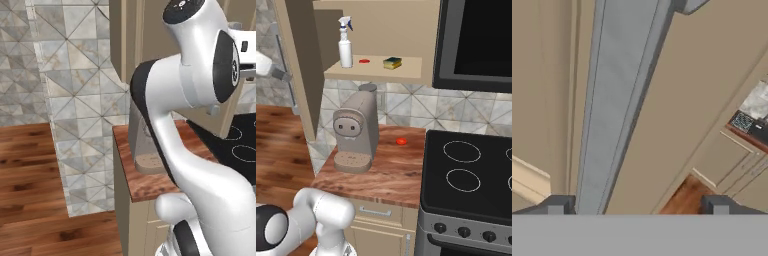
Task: Pick the spray and sponge from the cabinet and place them on the counter.
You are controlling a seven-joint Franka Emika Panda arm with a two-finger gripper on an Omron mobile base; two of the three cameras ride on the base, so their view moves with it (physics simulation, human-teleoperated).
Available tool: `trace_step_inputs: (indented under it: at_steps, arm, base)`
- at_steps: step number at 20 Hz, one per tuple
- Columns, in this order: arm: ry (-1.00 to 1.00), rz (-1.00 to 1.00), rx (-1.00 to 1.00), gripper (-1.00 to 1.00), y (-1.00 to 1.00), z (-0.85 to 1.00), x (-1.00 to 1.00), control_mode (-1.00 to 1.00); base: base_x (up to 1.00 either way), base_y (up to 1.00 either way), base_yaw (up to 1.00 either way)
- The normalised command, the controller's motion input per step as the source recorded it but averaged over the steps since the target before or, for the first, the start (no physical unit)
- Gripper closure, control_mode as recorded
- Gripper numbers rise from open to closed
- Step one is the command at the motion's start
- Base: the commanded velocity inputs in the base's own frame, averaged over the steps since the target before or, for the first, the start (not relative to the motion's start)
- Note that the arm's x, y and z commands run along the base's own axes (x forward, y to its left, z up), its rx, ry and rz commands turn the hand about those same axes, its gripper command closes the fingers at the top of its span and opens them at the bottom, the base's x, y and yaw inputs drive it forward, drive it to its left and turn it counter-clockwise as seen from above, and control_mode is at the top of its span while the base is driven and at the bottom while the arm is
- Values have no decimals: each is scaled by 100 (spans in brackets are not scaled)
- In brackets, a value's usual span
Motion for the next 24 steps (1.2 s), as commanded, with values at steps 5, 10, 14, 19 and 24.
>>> trace_step_inputs:
  at_steps: [5,10,14,19,24]
  arm:
    - [0,29,0,-100,-18,0,-29,-100]
    - [2,30,0,-100,-27,3,-32,-100]
    - [1,32,0,-100,-33,1,-36,-100]
    - [2,32,0,-100,-29,1,-35,-100]
    - [2,33,2,-100,-33,0,-21,-100]
  base:
    - [0,0,0]
    - [0,0,0]
    - [0,0,0]
    - [0,0,0]
    - [0,0,0]
